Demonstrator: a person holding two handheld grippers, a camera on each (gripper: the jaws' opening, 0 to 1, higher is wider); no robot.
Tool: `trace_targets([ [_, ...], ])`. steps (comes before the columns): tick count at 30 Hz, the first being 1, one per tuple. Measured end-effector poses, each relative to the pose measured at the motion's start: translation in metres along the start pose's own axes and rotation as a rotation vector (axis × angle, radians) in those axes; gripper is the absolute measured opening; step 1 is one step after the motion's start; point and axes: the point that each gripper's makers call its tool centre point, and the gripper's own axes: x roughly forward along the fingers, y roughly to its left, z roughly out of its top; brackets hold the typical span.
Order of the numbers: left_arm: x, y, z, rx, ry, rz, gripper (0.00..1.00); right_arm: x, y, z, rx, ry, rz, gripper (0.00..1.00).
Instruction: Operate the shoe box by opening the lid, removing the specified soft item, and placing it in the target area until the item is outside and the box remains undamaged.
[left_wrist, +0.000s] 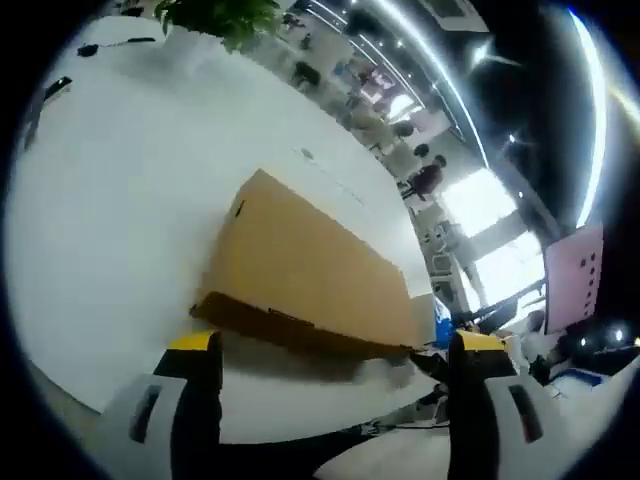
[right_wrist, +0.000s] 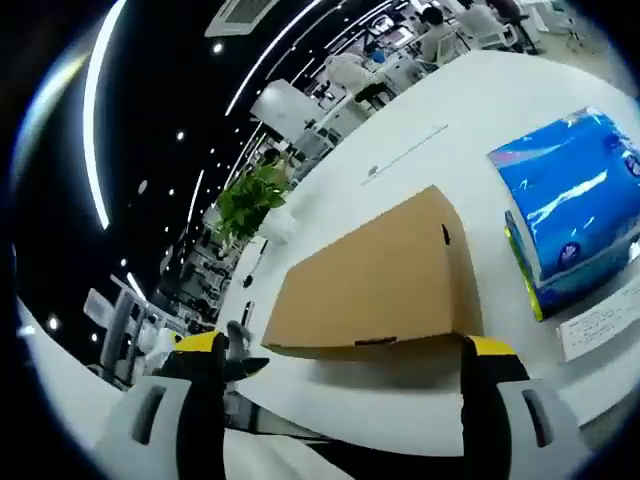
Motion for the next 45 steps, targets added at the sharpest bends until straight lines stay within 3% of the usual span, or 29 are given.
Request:
trace_targets([
  [2,0.001,0.002,-0.002,-0.066,-0.011,-0.005,0.88,-0.002,0.001,0.003,0.037,-0.024,0.012,1.00],
  [3,0.000,0.002,-0.002,-0.082,-0.027,-0.014,0.82,-0.003,0.001,0.004,0.096,-0.042,0.019,1.00],
  [4,0.000,0.002,-0.005,-0.126,-0.023,-0.037,0.81,-0.003,0.006,0.002,0.156,-0.038,0.053,1.00],
  [6,0.001,0.000,-0.004,-0.210,-0.052,-0.063,0.87,-0.003,0.004,-0.001,0.254,-0.058,0.047,0.97],
  [7,0.000,-0.001,-0.004,-0.254,-0.054,-0.079,0.87,-0.004,0.010,-0.004,0.324,-0.046,0.104,0.94],
  [11,-0.002,0.006,-0.002,-0.439,-0.095,-0.092,0.78,-0.002,0.005,-0.010,0.485,-0.045,0.139,0.92],
  [12,-0.002,0.010,0.002,-0.454,-0.132,-0.097,0.75,-0.001,0.003,-0.010,0.517,-0.047,0.145,0.89],
  [15,-0.001,0.013,-0.007,-0.525,-0.112,-0.095,0.75,-0.003,-0.004,-0.006,0.588,-0.092,0.159,0.78],
  [19,-0.001,0.015,-0.008,-0.518,-0.115,-0.103,0.76,-0.003,-0.016,-0.015,0.701,-0.119,0.168,0.78],
  [23,0.003,0.026,-0.003,-0.529,-0.159,-0.098,0.84,-0.001,-0.021,-0.019,0.642,-0.131,0.152,0.79],
  [28,0.006,0.041,-0.002,-0.498,-0.208,-0.057,0.87,-0.001,-0.022,-0.019,0.661,-0.149,0.164,0.75],
  [30,0.006,0.048,-0.004,-0.456,-0.222,-0.030,0.80,-0.002,-0.025,-0.020,0.662,-0.171,0.143,0.67],
  [31,0.005,0.055,-0.010,-0.440,-0.220,0.017,0.78,-0.002,-0.029,-0.018,0.658,-0.202,0.116,0.61],
  [32,0.005,0.058,-0.013,-0.467,-0.226,0.034,0.78,-0.004,-0.032,-0.018,0.633,-0.229,0.097,0.58],
  [33,0.006,0.059,-0.017,-0.508,-0.207,0.027,0.78,-0.006,-0.032,-0.023,0.623,-0.187,0.094,0.58],
  [38,0.008,0.064,-0.013,-0.537,-0.215,0.019,0.70,0.000,-0.035,-0.022,0.624,-0.183,0.071,0.58],
  [41,0.013,0.065,-0.020,-0.453,-0.155,0.053,0.61,0.002,-0.042,-0.013,0.628,-0.214,0.047,0.55],
  [45,0.018,0.063,-0.012,-0.431,-0.194,0.051,0.59,0.000,-0.050,-0.011,0.654,-0.236,0.020,0.54],
])
